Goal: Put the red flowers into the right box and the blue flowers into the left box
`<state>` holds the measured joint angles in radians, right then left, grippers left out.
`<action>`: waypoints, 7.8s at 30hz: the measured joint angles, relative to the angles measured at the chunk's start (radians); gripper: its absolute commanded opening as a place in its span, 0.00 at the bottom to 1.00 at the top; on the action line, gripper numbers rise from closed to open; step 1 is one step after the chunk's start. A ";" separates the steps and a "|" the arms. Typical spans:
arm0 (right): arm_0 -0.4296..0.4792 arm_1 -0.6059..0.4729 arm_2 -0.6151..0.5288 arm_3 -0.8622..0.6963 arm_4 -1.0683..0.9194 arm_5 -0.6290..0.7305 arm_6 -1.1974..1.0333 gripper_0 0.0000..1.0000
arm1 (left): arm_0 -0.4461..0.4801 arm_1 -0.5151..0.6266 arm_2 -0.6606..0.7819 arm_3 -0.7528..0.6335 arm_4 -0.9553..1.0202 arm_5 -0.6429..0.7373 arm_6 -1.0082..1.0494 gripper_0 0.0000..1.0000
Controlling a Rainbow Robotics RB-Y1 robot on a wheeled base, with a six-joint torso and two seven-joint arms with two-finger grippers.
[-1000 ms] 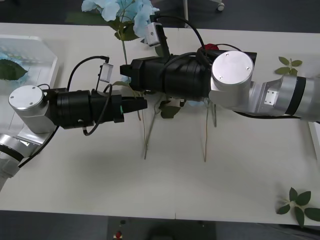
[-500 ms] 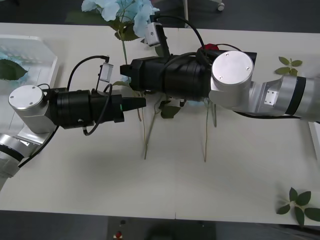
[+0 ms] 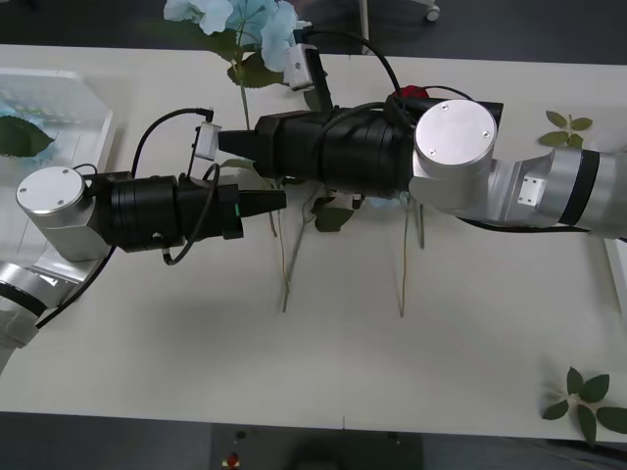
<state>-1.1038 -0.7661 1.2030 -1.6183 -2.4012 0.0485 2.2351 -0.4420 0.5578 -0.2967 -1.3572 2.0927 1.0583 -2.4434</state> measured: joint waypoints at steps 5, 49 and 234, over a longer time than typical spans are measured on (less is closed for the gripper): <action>0.000 0.000 0.000 0.000 0.000 0.000 0.000 1.00 | 0.000 0.000 0.000 0.000 0.001 0.000 0.000 0.00; -0.133 -0.468 -0.170 0.306 -0.183 1.143 -0.267 1.00 | 0.066 0.467 0.237 0.278 0.047 0.050 -0.001 0.00; -0.251 -0.357 -0.322 0.612 0.894 1.384 -1.033 0.00 | -0.159 0.346 -0.615 -0.149 -0.369 -0.667 0.733 1.00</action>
<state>-1.3552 -1.1232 0.8815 -1.0059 -1.5069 1.4326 1.2023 -0.6007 0.9042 -0.9117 -1.5061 1.7236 0.3912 -1.7102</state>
